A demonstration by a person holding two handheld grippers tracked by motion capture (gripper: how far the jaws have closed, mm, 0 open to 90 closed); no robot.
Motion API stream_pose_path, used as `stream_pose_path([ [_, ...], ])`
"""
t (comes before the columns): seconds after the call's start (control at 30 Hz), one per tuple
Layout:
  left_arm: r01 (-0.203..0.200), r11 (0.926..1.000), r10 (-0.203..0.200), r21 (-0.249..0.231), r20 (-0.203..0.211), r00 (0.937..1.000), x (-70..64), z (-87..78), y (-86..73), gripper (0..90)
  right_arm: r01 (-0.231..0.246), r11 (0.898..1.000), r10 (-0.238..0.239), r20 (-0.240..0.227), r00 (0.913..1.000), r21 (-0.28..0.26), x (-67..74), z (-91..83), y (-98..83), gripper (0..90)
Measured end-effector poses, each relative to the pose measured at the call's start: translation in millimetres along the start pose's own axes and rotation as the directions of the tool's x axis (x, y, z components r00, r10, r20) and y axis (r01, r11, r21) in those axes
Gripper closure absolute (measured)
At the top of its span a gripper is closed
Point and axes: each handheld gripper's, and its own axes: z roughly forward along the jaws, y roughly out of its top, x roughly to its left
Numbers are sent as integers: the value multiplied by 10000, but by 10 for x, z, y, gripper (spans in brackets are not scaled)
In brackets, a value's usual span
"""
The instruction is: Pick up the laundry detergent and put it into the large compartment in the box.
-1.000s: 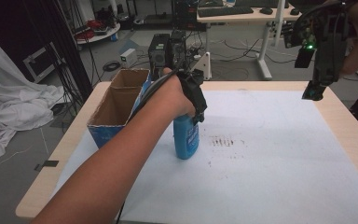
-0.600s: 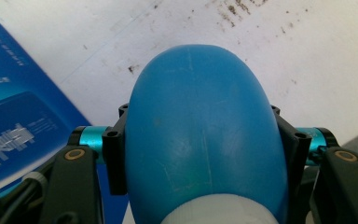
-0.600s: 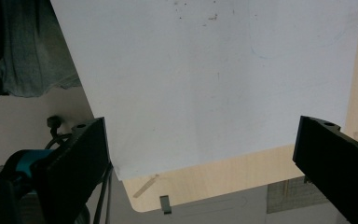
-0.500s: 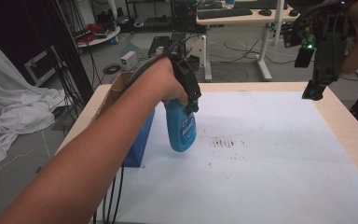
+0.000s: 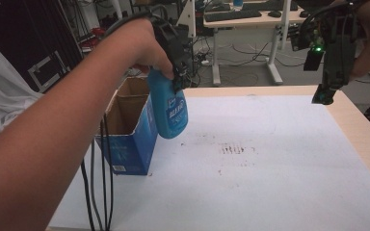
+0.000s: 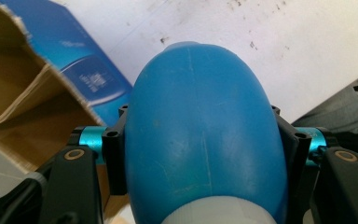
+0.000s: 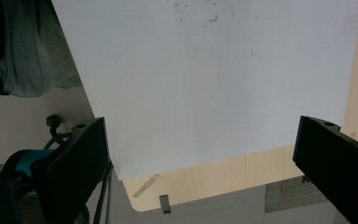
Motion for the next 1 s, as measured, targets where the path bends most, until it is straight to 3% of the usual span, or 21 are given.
stream_pose_path([
  [0.3,182,9996,-185,210,101,9998,177,-344,-122,372,-42,10000,42,-16,10000,31,7,-16,28,26],
  [0.47,773,9970,-774,35,70,9970,351,-510,-226,371,65,10000,-64,-44,10000,58,6,-6,57,26],
  [0.53,1166,9931,-1166,-80,16,9932,452,-568,-286,371,93,9999,-93,-67,9999,69,1,1,69,26],
  [0.83,1786,9838,-1787,-123,-18,9839,714,-615,-424,371,80,9999,-80,-81,9999,110,-18,1,92,26],
  [1.0,1765,9843,-1765,-68,-55,9843,822,-628,-469,371,122,9998,-120,-103,9999,131,-34,7,96,26],
])
